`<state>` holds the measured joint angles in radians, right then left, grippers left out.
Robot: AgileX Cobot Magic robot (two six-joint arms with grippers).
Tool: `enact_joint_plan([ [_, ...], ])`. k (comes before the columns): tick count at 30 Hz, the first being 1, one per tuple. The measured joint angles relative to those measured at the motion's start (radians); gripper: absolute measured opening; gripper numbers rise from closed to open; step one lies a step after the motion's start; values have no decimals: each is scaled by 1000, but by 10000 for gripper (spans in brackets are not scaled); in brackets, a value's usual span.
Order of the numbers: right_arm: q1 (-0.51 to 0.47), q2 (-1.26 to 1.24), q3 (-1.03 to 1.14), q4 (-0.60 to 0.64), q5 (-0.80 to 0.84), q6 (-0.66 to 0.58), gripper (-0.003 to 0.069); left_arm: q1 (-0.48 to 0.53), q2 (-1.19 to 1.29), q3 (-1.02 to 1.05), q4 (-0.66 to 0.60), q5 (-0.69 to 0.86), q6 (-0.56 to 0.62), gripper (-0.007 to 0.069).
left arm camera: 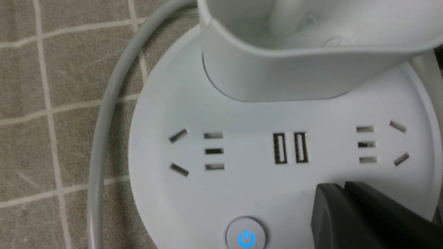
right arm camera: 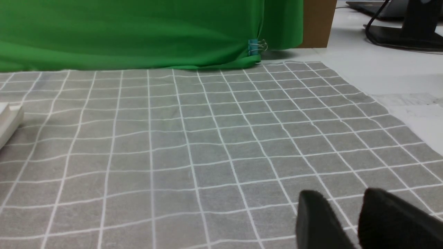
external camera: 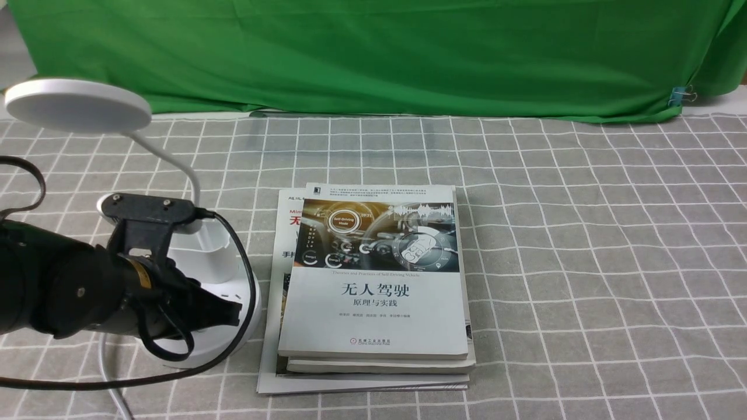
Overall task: Turn on the desk lamp on the grey coffee tablecloth with your hand.
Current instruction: 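Press the power button on the lamp base to turn the lamp on with the left gripper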
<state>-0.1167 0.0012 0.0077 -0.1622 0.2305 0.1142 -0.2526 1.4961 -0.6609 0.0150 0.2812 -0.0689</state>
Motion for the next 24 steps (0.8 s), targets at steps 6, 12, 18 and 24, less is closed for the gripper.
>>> enact_joint_plan([
  [6, 0, 0, 0, 0, 1, 0, 245, 0, 0, 0, 11, 18, 27, 11],
  [12, 0, 0, 0, 0, 1, 0, 245, 0, -2, 14, 20, -5, 21, 8],
  [18, 0, 0, 0, 0, 1, 0, 245, 0, -3, 19, 22, -13, 21, 8],
  [24, 0, 0, 0, 0, 1, 0, 245, 0, -1, 18, 23, -19, 21, 8],
])
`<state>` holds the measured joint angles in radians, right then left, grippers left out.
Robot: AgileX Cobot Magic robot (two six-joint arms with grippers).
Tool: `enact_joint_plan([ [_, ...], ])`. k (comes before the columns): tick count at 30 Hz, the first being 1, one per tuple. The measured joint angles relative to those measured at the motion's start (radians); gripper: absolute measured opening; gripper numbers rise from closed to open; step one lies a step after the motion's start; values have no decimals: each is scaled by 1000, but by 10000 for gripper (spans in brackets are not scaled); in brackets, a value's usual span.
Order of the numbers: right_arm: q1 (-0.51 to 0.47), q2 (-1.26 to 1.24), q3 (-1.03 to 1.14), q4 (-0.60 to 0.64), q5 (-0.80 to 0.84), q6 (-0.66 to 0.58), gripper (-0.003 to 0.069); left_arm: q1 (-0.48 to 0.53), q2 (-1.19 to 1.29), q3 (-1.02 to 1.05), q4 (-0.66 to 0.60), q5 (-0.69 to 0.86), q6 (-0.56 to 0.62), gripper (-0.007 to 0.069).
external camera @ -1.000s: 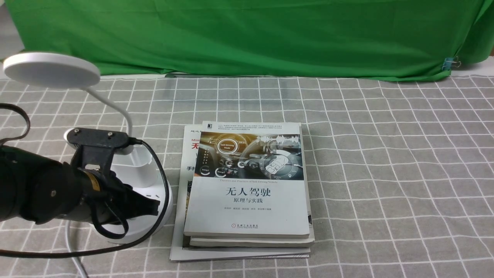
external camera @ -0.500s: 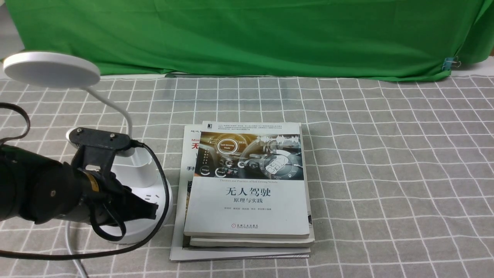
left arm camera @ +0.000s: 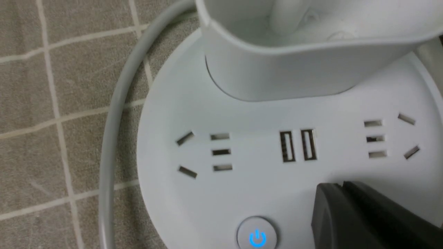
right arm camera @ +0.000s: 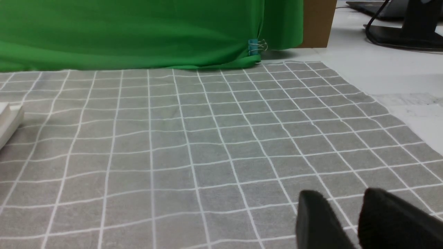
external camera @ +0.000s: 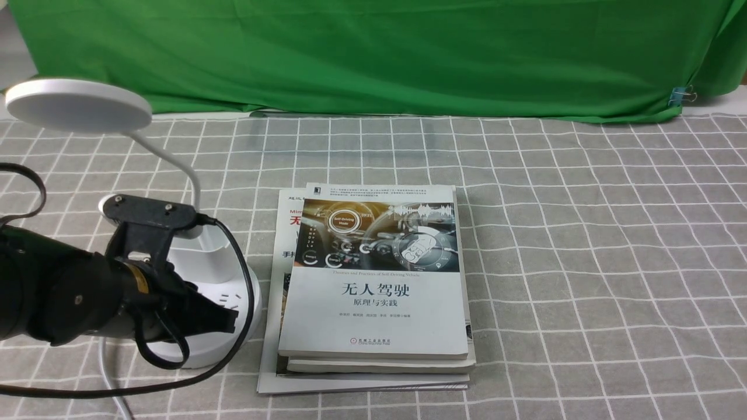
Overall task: Turn on the desk lamp on the grey coffee tablecloth with your hand.
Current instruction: 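Press the power button on the lamp base to turn the lamp on with the left gripper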
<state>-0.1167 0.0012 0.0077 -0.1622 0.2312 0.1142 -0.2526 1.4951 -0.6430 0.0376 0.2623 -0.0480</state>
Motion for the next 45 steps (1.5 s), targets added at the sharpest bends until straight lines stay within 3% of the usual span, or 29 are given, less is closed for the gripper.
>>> enact_joint_plan([
  [8, 0, 0, 0, 0, 0, 0, 245, 0, 0, -30, 0, 74, 0, 8],
  [32, 0, 0, 0, 0, 0, 0, 245, 0, -23, -30, -29, 50, 2, 8],
  [45, 0, 0, 0, 0, 0, 0, 245, 0, -38, 62, -59, -75, 2, 8],
])
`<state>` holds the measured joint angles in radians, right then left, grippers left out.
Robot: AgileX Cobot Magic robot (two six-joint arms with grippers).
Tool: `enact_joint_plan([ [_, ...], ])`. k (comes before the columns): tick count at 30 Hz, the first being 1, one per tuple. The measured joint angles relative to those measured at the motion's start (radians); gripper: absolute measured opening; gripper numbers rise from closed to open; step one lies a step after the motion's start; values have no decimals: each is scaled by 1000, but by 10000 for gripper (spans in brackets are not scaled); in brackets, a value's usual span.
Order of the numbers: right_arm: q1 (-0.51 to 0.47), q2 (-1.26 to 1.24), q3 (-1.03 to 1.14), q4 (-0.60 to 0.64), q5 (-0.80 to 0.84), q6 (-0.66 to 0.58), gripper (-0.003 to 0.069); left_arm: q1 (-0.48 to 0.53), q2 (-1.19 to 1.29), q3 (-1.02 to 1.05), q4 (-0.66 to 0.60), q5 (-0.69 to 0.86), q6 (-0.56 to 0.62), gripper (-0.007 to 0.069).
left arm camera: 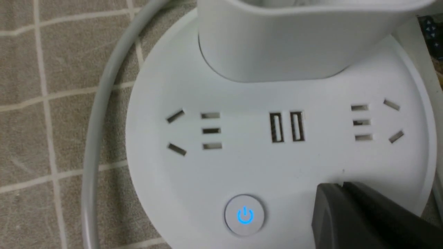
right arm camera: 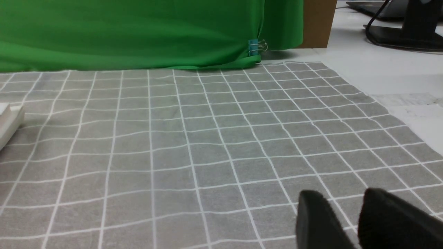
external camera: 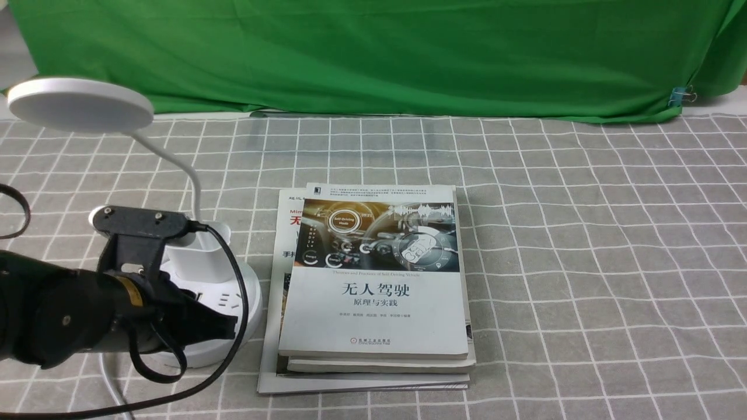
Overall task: Turn on the desk lamp on the grey coffee tablecloth with your hand.
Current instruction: 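Press the power button on the lamp base to turn the lamp on with the left gripper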
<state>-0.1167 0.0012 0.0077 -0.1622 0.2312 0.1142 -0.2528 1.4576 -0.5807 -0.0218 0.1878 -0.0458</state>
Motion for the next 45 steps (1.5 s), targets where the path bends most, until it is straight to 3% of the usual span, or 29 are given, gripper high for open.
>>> enact_joint_plan([
  [12, 0, 0, 0, 0, 0, 0, 245, 0, 5, -51, -6, 83, 0, 8],
  [45, 0, 0, 0, 0, 0, 0, 245, -1, 35, -65, 4, 93, 32, 7],
])
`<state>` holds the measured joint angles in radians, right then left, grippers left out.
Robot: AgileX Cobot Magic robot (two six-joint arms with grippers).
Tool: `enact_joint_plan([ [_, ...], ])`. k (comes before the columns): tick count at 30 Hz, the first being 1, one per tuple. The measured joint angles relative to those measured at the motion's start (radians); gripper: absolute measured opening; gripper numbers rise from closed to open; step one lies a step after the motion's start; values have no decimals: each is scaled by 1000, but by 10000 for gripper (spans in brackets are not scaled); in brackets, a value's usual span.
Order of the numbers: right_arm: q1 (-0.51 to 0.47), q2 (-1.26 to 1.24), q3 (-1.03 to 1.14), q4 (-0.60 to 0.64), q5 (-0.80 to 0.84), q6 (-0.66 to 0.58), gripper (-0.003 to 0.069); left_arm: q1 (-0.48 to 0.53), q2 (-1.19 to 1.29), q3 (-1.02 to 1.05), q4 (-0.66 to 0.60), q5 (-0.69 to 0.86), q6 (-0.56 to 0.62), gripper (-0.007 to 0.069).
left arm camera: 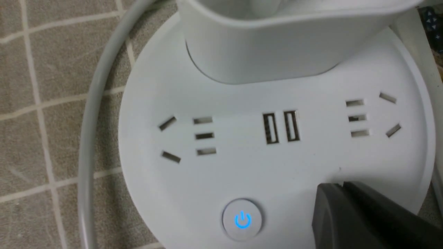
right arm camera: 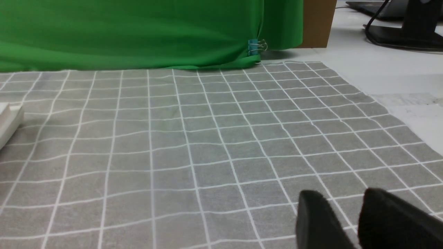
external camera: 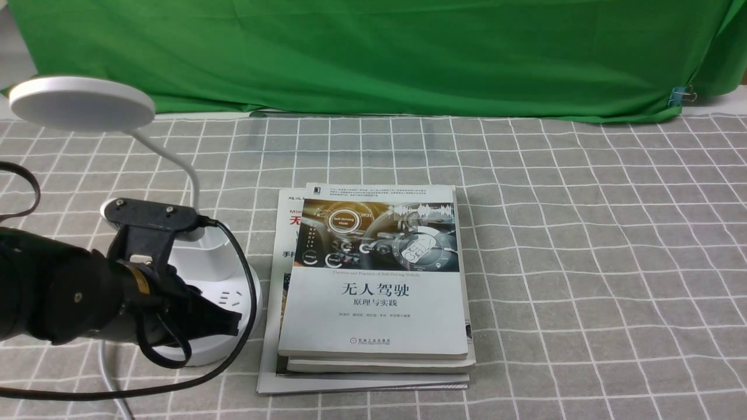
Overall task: Turn on the desk lamp on the grey coffee tablecloth with your hand.
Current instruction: 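Press the power button on the lamp base to turn the lamp on with the left gripper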
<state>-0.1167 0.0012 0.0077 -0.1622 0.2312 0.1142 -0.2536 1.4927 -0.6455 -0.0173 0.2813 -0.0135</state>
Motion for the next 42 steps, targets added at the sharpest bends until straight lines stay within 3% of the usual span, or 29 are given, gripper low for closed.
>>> enact_joint_plan([
  [13, 0, 0, 0, 0, 0, 0, 245, 0, -20, -57, -1, 110, 22, 7],
  [42, 0, 0, 0, 0, 0, 0, 245, 0, 32, -76, -70, 82, 99, 7],
])
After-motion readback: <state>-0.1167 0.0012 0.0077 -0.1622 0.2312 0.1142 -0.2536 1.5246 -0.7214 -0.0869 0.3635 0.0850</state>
